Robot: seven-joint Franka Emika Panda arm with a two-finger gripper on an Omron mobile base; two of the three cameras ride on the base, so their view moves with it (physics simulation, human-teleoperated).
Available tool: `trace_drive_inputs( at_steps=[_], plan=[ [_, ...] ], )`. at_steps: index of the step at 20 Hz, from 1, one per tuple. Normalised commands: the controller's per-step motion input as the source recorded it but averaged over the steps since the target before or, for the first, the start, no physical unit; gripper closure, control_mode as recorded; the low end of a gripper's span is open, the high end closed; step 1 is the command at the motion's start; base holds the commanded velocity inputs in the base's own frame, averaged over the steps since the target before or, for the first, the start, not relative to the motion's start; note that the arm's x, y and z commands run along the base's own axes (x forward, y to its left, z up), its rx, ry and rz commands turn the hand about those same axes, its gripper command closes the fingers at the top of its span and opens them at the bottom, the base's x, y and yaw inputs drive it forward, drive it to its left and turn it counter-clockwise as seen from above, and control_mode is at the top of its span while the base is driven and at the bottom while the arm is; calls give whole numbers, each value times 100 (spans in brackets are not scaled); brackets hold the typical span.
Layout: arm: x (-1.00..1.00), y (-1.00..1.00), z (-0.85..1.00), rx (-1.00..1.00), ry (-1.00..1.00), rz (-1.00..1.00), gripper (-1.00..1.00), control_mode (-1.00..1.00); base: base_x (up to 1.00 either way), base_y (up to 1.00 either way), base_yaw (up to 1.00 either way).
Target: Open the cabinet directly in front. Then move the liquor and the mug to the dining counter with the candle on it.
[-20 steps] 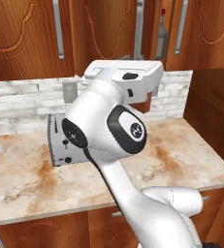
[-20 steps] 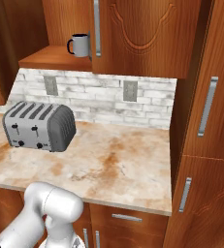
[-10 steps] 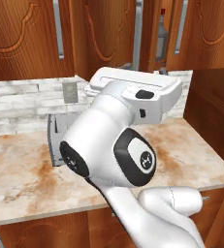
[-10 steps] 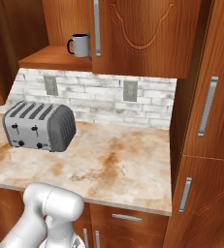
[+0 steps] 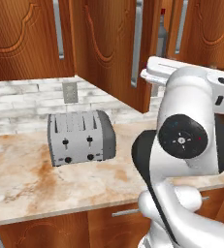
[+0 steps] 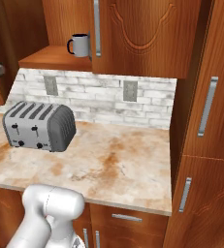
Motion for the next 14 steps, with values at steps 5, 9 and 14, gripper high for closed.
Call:
trace_drive_inputs(
  at_steps=[5,9,14],
  plan=[
    [-16,-73,-6,3,0,62,-100,-100,0,0,0],
    [21,-29,-6,9,0,62,-100,-100,0,0,0],
    [78,0,0,3,2,52,-100,-100,0,0,0]
  ],
)
